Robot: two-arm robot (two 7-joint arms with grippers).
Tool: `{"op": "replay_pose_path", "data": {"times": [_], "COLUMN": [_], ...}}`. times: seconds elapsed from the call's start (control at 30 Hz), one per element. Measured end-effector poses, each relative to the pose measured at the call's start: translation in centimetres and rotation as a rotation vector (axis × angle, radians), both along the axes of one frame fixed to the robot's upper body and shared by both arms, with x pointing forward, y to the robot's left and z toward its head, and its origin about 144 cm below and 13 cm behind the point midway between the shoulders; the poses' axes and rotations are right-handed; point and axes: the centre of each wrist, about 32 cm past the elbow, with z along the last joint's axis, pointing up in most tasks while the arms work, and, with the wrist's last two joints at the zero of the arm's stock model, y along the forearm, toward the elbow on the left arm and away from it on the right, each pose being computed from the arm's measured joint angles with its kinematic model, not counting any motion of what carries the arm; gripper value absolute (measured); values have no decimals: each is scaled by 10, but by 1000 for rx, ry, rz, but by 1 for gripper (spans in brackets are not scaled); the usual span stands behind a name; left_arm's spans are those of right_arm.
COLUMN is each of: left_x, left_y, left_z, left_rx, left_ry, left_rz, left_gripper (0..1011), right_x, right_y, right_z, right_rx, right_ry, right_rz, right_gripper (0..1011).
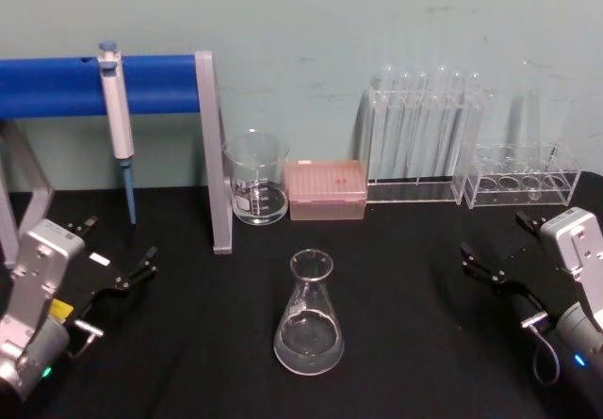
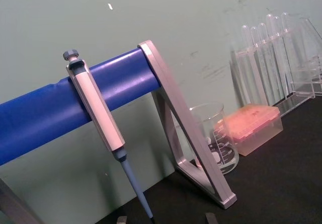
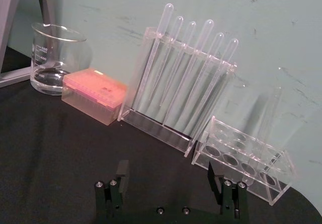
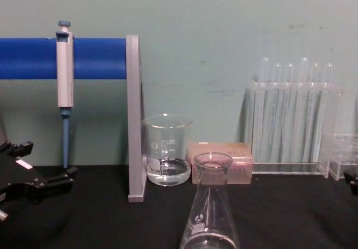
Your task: Grasp the erlenmeyer flask with one hand, shake it three times, then place it back.
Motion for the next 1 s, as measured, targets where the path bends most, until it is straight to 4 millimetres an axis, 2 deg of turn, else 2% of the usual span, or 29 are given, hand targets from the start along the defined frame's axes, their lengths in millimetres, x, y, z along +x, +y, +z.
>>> {"op": "replay_pose_path", "data": {"times": [0.43,1.0], "left_x": [0,0], "left_y": [0,0], "left_z": [0,0], "left_rx": [0,0], "left_ry": [0,0], "left_rz": [0,0], "left_gripper": [1001,1001], "right_x": [1,-15], "right_y": [-8,-24], "right_z": [8,27], "right_rx": [17,93], "right_ry": [36,75], "right_rz": [33,164], "right_gripper": [1002,1003]}}
